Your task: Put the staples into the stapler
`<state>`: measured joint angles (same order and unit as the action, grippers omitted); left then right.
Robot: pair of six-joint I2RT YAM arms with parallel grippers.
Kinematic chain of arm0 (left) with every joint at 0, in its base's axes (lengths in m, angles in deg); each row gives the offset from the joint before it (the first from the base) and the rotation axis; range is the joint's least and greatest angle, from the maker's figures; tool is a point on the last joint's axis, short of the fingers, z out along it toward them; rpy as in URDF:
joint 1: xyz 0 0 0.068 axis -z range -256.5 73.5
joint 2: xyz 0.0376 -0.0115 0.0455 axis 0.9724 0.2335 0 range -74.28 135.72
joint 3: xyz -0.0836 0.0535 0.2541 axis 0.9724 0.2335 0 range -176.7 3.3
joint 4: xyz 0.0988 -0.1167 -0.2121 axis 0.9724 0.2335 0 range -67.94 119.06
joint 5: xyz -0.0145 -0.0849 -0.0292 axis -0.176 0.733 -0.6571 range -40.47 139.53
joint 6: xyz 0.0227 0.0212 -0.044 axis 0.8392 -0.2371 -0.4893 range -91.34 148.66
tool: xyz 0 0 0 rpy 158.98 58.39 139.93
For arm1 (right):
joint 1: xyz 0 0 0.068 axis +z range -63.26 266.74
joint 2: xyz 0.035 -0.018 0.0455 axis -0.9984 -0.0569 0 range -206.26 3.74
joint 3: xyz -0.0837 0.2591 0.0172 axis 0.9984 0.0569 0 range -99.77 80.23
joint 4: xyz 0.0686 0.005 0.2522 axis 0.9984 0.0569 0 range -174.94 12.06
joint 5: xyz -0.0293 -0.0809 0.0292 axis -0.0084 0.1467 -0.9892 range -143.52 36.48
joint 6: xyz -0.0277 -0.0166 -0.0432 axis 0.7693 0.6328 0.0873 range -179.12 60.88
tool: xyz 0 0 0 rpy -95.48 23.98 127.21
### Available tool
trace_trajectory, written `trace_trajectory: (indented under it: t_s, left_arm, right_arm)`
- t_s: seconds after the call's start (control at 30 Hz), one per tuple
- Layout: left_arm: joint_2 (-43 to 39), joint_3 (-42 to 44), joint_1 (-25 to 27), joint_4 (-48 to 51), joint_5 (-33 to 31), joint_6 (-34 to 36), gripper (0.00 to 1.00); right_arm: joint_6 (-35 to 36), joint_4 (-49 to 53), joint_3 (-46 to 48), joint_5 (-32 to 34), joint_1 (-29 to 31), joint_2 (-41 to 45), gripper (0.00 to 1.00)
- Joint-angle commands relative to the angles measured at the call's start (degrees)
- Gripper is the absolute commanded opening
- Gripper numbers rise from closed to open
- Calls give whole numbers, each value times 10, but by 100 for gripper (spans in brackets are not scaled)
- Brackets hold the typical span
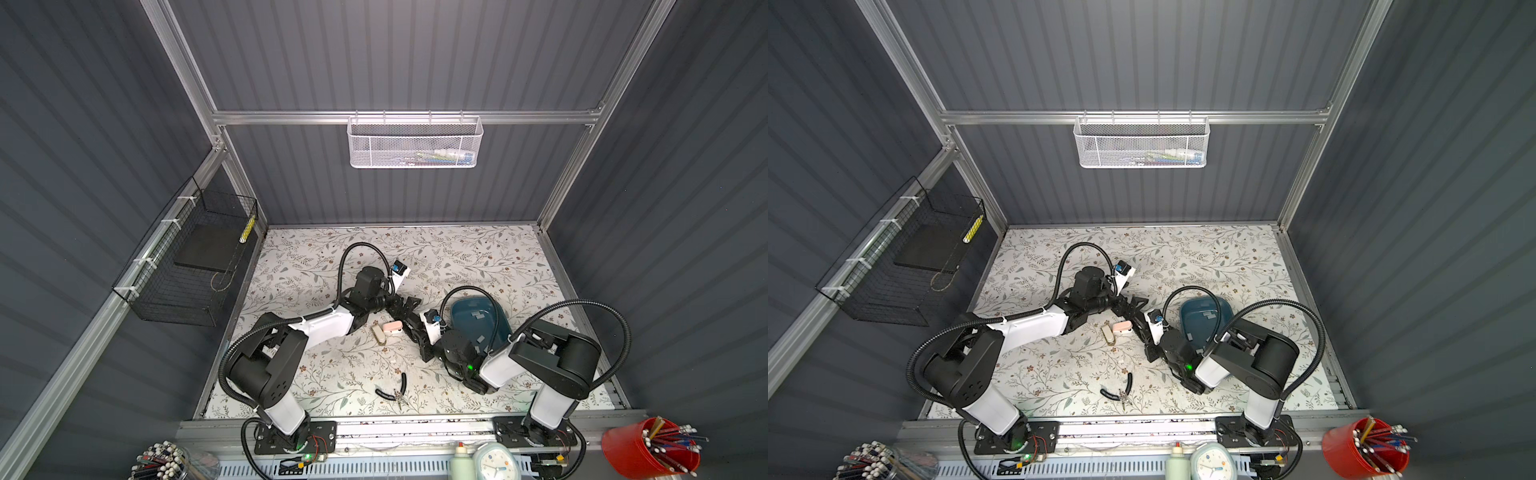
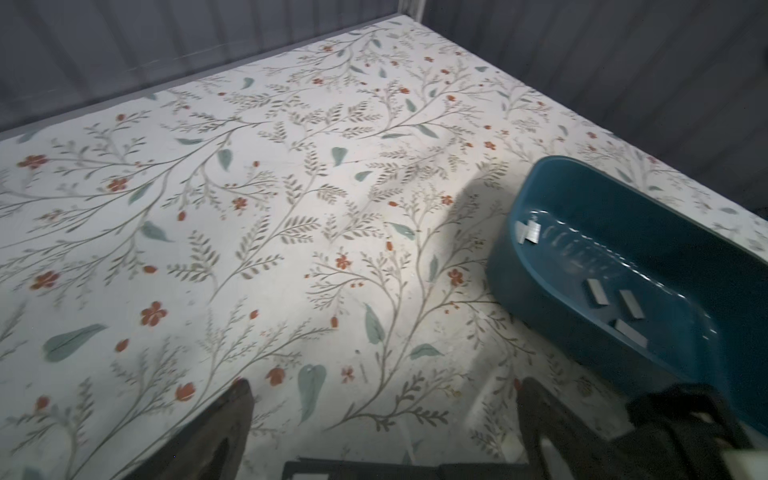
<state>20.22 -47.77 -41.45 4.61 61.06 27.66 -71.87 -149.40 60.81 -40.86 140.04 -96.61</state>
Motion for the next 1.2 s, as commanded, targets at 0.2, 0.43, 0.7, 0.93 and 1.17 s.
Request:
trace_trajectory:
  t_s: [0.2, 0.43, 0.7, 0.93, 1.17]
  left_arm:
    - [-52, -12, -4, 146, -145, -174, 99]
    - [-60, -1, -5, 144, -115, -186, 98]
    - [-34, -6, -5, 134, -96, -198, 91]
    - [-50, 1, -5, 131, -92, -198, 91]
    - [-43, -9, -6, 141, -92, -197, 91]
  right_arm:
    - [-11, 29, 15, 8, 4, 78, 55]
    - [-28, 134, 2, 24, 15, 164, 60]
    - [-36, 230, -66, 57, 15, 121, 58]
    - [-31, 269, -91, 92, 15, 97, 66]
    - [-18, 271, -113, 78, 15, 65, 48]
